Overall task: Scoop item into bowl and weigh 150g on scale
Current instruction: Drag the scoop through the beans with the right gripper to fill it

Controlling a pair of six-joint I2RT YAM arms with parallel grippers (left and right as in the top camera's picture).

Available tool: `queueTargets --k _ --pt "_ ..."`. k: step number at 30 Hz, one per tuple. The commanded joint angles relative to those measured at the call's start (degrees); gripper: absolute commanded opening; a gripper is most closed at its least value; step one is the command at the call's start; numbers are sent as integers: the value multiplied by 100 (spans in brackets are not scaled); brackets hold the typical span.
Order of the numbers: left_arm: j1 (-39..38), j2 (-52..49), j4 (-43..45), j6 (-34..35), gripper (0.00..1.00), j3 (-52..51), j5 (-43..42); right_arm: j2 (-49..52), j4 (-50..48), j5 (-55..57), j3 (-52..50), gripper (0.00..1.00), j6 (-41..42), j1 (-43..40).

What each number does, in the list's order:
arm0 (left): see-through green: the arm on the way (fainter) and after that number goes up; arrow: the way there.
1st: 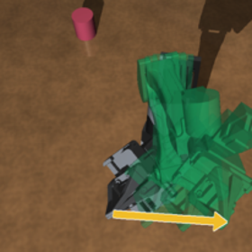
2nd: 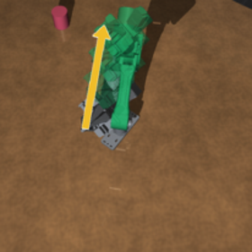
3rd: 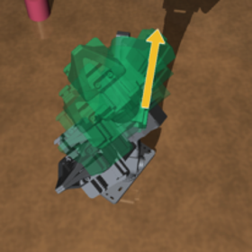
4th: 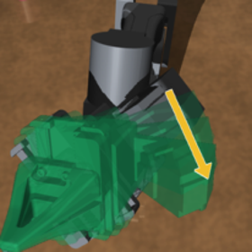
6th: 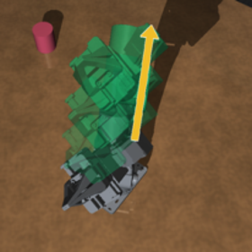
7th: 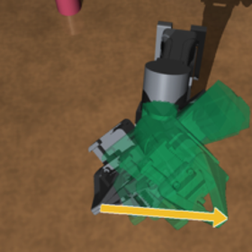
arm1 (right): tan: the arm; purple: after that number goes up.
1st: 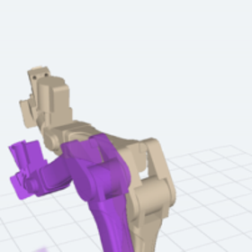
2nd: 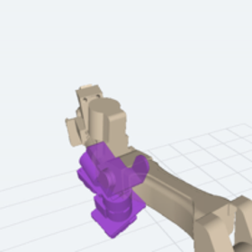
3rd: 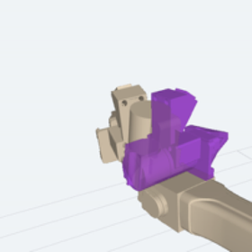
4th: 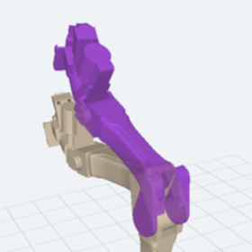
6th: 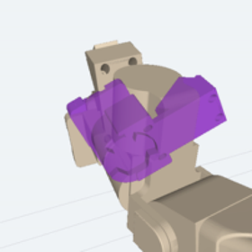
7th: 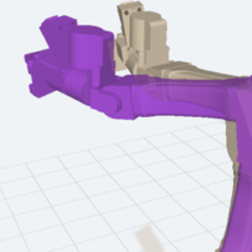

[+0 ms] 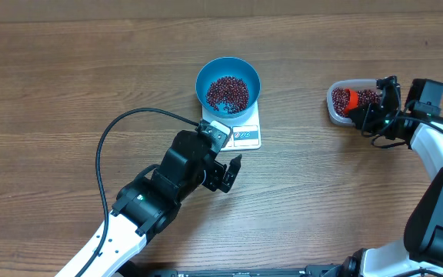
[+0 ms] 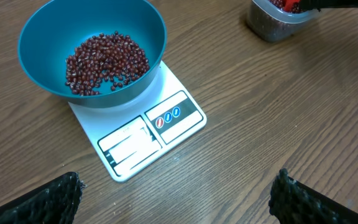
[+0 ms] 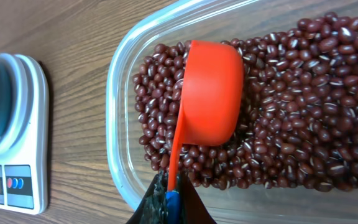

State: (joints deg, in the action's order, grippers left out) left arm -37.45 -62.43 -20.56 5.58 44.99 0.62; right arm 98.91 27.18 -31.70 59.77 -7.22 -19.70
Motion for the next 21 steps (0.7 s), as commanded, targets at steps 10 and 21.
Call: queueTargets --k 10,21 --pt "31 -2 28 -48 100 138 0 120 -144 -448 -57 4 446 -101" --pt "31 -2 31 -48 100 138 -2 341 -225 -446 -57 4 592 -245"
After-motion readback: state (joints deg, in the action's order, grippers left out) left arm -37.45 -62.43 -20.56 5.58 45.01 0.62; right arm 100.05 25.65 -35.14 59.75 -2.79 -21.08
